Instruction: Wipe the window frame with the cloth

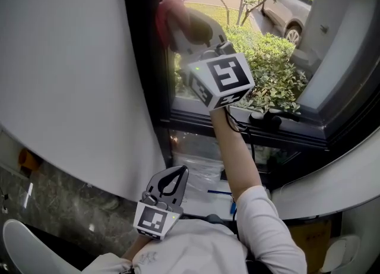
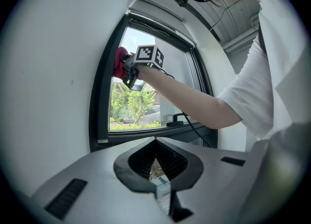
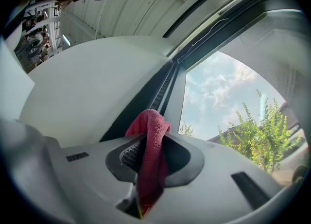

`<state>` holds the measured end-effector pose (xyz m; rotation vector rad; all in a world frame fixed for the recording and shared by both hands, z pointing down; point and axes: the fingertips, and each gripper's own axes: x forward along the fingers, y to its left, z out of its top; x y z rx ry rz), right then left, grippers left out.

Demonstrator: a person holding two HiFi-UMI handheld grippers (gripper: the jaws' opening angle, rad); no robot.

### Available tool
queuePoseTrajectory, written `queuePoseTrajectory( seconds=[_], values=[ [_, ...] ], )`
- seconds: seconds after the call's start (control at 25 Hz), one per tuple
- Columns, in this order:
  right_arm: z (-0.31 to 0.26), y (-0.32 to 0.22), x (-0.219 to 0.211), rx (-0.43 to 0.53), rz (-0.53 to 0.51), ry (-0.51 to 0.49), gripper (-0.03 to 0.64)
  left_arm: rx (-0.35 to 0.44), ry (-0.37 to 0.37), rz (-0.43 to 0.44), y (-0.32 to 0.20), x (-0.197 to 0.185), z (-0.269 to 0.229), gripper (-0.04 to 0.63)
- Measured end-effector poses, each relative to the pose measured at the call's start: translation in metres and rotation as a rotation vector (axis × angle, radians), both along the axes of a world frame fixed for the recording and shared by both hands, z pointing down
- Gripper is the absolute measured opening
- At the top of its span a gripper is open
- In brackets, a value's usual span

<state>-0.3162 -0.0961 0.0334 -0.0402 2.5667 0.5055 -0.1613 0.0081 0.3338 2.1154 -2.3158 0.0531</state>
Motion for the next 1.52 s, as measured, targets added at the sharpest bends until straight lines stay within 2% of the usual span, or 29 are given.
queuePoseTrajectory(
  seconds=[0.48, 0.68, 1.12, 1.52],
  values=[
    [0.017, -0.001, 0.0, -0.014, -0.001, 0.028, 0.075, 0.018, -0.006, 0.011, -0.002, 0.004, -0.002, 0.009],
    [0.021, -0.002, -0.001, -0.023, -0.001, 0.035, 0.075, -0.005, 0.007, 0.013, -0.002, 0.005, 0.002, 0.009],
    [0.028, -0.002, -0.001, -0.034, 0.0, 0.032, 0.074, 0.027, -0.004, 0.017, -0.003, 0.005, -0.002, 0.009],
    [0.036, -0.002, -0.001, -0.044, -0.002, 0.052, 0.074, 0.01, 0.005, 0.014, -0.001, 0.006, 0.001, 0.009]
  ],
)
